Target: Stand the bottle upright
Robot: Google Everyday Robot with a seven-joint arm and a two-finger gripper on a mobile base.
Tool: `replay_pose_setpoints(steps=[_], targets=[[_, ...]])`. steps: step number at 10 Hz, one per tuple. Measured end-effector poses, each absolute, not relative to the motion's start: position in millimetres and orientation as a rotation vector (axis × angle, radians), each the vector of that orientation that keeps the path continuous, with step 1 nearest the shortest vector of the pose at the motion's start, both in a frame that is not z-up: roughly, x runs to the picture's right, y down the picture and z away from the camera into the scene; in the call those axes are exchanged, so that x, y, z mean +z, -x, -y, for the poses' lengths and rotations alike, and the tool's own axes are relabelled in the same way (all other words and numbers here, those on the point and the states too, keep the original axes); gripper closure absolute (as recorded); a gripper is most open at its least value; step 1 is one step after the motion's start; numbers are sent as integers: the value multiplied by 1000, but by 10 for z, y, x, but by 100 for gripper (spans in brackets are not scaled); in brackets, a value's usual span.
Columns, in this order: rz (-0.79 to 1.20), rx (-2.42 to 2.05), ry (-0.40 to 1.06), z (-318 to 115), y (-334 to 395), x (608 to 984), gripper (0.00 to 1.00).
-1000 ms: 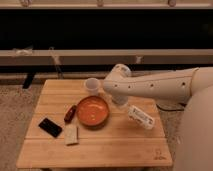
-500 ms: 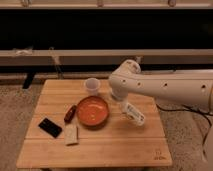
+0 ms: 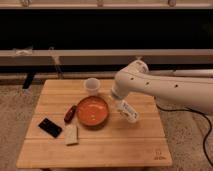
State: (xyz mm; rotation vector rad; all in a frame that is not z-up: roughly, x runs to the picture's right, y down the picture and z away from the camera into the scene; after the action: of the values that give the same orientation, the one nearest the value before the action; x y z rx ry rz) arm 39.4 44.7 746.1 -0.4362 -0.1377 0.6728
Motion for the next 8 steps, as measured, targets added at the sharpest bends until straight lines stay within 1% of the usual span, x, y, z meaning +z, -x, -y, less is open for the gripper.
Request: replay_pose_setpoints(steps=[5, 8], targets=[[340, 641, 407, -179, -332, 7373, 100], [479, 665, 403, -90, -376, 7427, 100]])
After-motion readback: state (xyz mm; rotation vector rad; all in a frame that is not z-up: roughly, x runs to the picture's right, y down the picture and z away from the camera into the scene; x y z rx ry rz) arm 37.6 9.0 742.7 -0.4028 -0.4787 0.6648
